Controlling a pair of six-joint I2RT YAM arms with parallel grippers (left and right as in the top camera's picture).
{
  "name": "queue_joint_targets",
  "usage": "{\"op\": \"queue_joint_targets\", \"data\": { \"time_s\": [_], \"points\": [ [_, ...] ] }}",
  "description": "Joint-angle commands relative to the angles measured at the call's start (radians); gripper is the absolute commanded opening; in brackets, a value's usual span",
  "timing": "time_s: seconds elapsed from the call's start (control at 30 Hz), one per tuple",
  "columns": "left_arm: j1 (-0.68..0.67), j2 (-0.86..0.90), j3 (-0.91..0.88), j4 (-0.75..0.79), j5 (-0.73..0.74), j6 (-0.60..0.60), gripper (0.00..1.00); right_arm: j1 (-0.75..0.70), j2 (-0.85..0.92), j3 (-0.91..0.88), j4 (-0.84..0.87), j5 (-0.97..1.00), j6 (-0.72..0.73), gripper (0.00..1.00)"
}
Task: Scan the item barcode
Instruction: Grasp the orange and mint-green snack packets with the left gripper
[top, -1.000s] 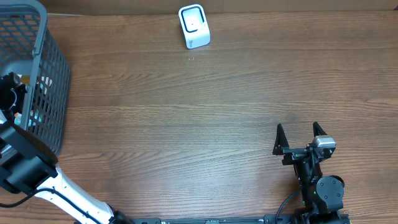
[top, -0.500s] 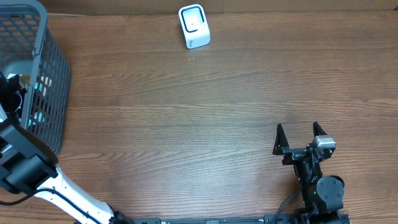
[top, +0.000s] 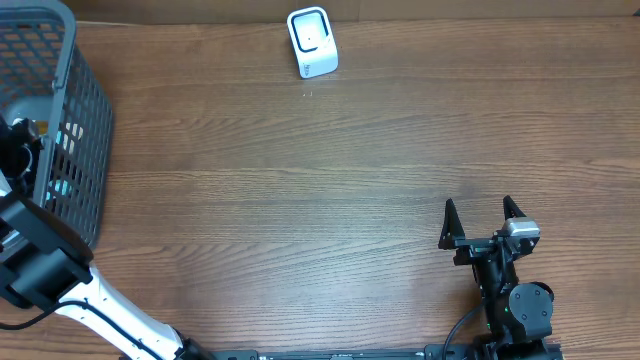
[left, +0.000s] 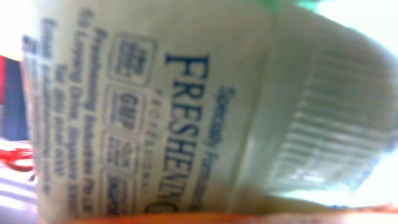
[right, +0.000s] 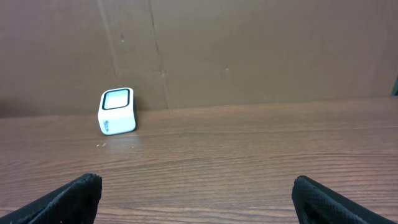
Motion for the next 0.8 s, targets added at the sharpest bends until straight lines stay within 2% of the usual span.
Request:
{"op": "queue_joint_targets", "data": {
  "time_s": [0.0, 0.4, 0.53, 0.67, 0.77],
  "points": [
    [-0.005, -0.016, 0.158, -0.039, 0.014, -0.023, 0.21, -0.003, -0.009, -0.011, 0.003, -0.005, -0.003, 1.0],
    [-0.006, -0.019, 0.687, -0.246, 0.017, -0.127, 0.21, -0.003, -0.009, -0.011, 0.003, -0.005, -0.003, 1.0],
    [-0.008, -0.032, 0.86, -0.311, 0.089, -0.149, 0.22, -0.003, -0.009, -0.011, 0.003, -0.005, -0.003, 1.0],
    [-0.011, -0.067, 0.968, -0.335, 0.127, -0.197, 0.23, -0.003, -0.009, -0.011, 0.003, -0.005, -0.003, 1.0],
    [-0.023, -0.12, 0.976, -0.335, 0.144, -0.212, 0.23, -0.003, -0.009, -0.011, 0.003, -0.005, -0.003, 1.0]
  ]
}}
